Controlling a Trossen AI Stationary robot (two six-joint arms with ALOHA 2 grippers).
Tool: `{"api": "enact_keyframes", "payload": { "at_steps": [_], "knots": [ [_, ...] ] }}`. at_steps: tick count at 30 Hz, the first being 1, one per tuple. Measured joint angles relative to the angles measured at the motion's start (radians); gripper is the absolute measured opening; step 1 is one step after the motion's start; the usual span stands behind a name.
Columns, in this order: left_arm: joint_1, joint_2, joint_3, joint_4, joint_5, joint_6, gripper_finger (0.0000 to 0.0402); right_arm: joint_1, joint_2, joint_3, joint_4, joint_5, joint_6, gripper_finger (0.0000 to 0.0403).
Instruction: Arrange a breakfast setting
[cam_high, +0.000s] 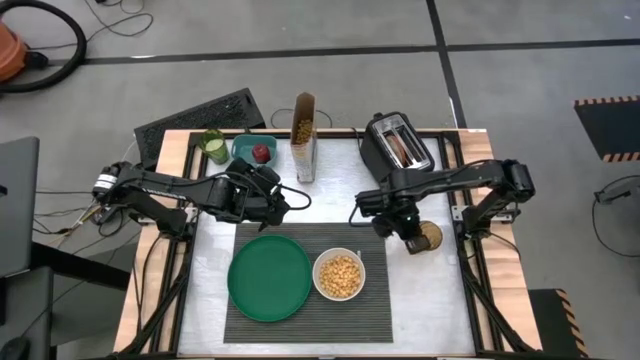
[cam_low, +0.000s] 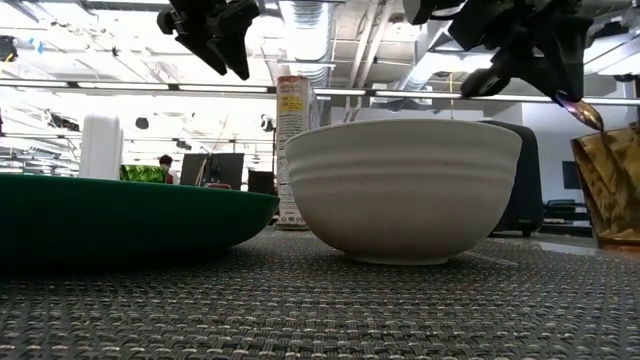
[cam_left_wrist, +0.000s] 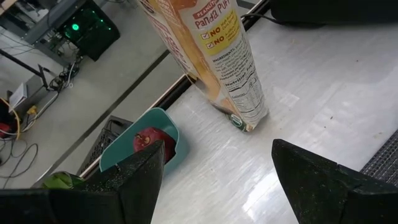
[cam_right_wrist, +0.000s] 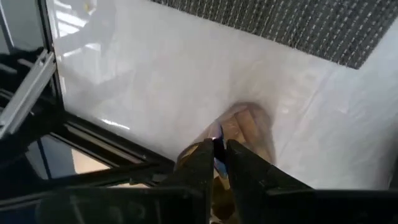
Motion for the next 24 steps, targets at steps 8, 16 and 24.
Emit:
{"api": "enact_keyframes", "payload": {
  "at_steps": [8,16,24],
  "knots": [
    [0.000,0.000,0.000,0.000,0.000,-0.008,0.0281,0.000,-0.001,0.000,0.001,0.004,0.063,0.0069],
    [0.000,0.000,-0.006,0.003,0.000,-0.010,0.0281,0.000,-0.060,0.000,0.002,0.012,0.137,0.0048],
    [0.000,0.000,-0.037,0.011,0.008,-0.043,0.0281,-0.002,-0.135,0.000,0.001,0.020,0.236,0.0030]
  ]
}}
